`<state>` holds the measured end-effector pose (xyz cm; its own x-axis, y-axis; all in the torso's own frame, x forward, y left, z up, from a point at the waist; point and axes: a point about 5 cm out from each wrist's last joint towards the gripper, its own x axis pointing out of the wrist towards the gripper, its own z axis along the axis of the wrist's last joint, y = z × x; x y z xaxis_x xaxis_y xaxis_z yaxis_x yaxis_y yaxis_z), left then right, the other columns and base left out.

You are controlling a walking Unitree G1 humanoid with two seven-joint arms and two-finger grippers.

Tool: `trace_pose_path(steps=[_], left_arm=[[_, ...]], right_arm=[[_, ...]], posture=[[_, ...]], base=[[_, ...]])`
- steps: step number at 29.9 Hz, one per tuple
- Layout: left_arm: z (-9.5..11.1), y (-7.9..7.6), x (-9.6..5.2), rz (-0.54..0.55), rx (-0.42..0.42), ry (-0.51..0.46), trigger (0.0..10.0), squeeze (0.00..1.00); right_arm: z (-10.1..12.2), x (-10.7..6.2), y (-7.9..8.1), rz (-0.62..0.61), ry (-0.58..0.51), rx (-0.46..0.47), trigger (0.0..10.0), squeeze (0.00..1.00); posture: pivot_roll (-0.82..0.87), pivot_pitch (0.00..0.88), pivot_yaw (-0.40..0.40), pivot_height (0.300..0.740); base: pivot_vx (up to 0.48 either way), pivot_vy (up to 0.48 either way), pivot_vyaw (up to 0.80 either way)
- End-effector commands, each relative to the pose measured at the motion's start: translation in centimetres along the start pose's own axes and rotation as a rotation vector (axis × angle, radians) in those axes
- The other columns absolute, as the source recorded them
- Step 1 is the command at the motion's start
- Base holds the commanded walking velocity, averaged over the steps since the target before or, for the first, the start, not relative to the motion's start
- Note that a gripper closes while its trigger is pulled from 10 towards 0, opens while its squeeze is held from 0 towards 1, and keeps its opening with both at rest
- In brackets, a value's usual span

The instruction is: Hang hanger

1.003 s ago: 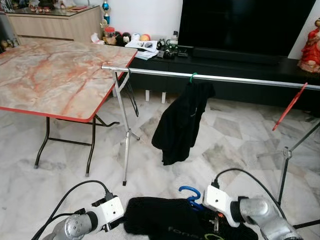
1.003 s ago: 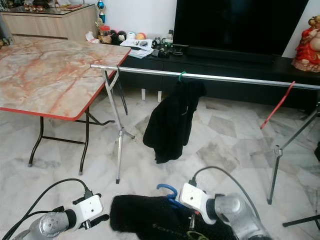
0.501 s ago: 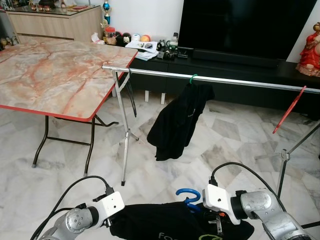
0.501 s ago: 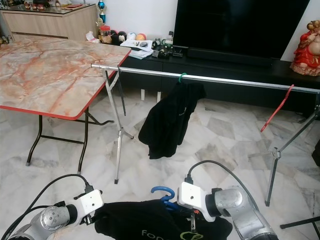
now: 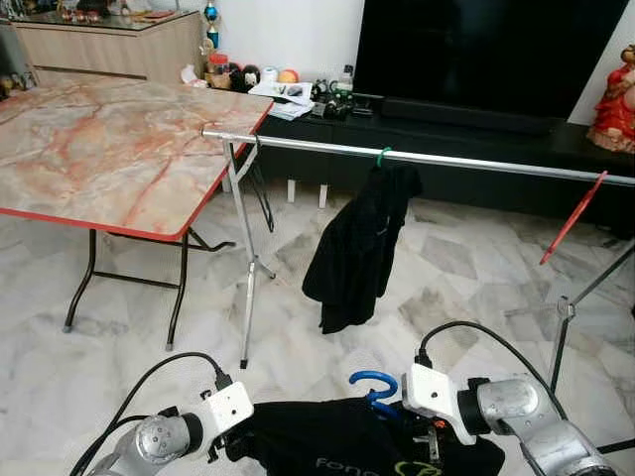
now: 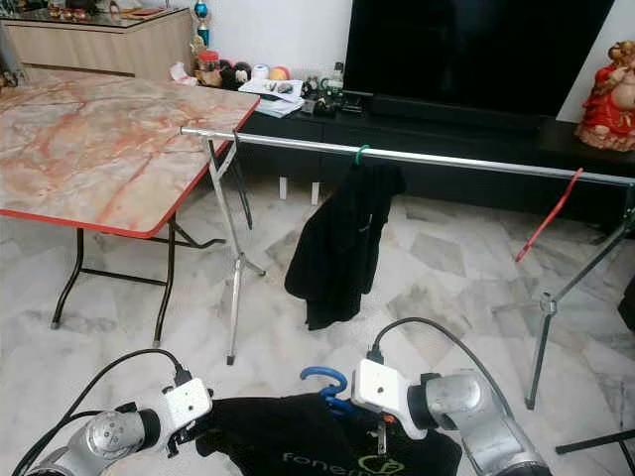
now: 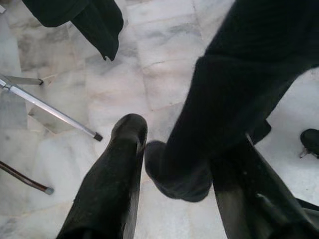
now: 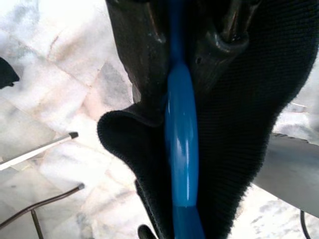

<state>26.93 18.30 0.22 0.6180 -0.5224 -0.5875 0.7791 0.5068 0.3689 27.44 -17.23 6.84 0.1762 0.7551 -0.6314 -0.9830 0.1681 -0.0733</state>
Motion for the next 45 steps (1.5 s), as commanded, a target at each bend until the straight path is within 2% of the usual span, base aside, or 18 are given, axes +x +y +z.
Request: trace_pose_path(steps=[1,23,26,29,32,33,37,39,40,42,43,45], left_arm=[[0.3,0.4,0.0,0.002,0.0,-0.012,0.0,0.0],[0.4,0.4,0.2,0.007,-0.004,-0.004,0.0,0.0],[0.1,0.7,0.0,0.042,-0.002,0.02,0.0,0.0],[-0.9,1.5,-0.3,0.142,-0.004,0.099,0.0,0.0],[-2.7,2.1,-1.1,0.224,-0.01,0.239,0.0,0.0],[-3.9,2.3,-1.7,0.272,-0.041,0.328,0.0,0.0],[-5.5,2.6,-2.8,0.35,-0.104,0.429,0.0,0.0],[-6.3,2.4,-3.3,0.356,-0.118,0.491,0.0,0.0],[-6.3,2.4,-3.3,0.356,-0.118,0.491,0.0,0.0],[-7.7,1.5,-4.0,0.31,-0.117,0.609,0.0,0.0],[-7.7,1.5,-4.0,0.31,-0.117,0.609,0.0,0.0],[-8.8,0.8,-4.7,0.296,-0.125,0.707,0.0,0.0]], right_arm=[[0.2,-0.2,-0.3,-0.009,-0.002,-0.012,10.0,0.0],[0.7,0.2,-0.5,-0.025,-0.016,-0.016,10.0,0.0],[0.6,0.3,-0.5,-0.029,-0.004,-0.018,10.0,0.0],[0.2,0.2,-0.7,-0.051,0.023,-0.022,10.0,0.0],[0.1,-0.1,-1.1,-0.082,0.023,-0.009,10.0,0.0],[0.1,-0.3,-1.2,-0.085,0.021,-0.007,10.0,0.0],[0.0,-0.8,-1.2,-0.083,0.022,-0.004,10.0,0.0],[-0.2,-1.0,-1.2,-0.094,0.028,0.0,10.0,0.0],[-0.2,-1.0,-1.2,-0.094,0.028,0.0,10.0,0.0],[-0.3,-1.4,-1.7,-0.127,0.018,0.016,10.0,0.0],[-0.3,-1.4,-1.7,-0.127,0.018,0.016,10.0,0.0],[0.4,-2.0,-1.9,-0.123,-0.041,0.041,10.0,0.0]], posture=[[0.1,0.0,-0.068,0.74],[0.1,0.0,-0.073,0.74],[0.1,0.0,-0.073,0.74],[0.1,0.0,-0.073,0.74],[0.1,0.0,-0.072,0.74],[0.1,0.0,-0.071,0.74],[0.1,0.0,-0.07,0.74],[0.1,0.0,-0.07,0.74],[0.1,0.0,-0.07,0.74],[0.1,0.0,-0.07,0.74],[0.1,0.0,-0.07,0.74],[0.1,0.0,-0.066,0.74]], base=[[0.0,0.0,0.0],[0.0,0.0,0.0],[0.0,0.0,0.0],[0.0,0.0,0.0],[0.0,0.0,0.0],[0.0,0.0,0.0],[0.0,0.0,0.0],[0.0,0.0,0.0],[0.0,0.0,0.0],[0.0,0.0,0.0],[0.0,0.0,0.0],[0.0,0.0,0.0]])
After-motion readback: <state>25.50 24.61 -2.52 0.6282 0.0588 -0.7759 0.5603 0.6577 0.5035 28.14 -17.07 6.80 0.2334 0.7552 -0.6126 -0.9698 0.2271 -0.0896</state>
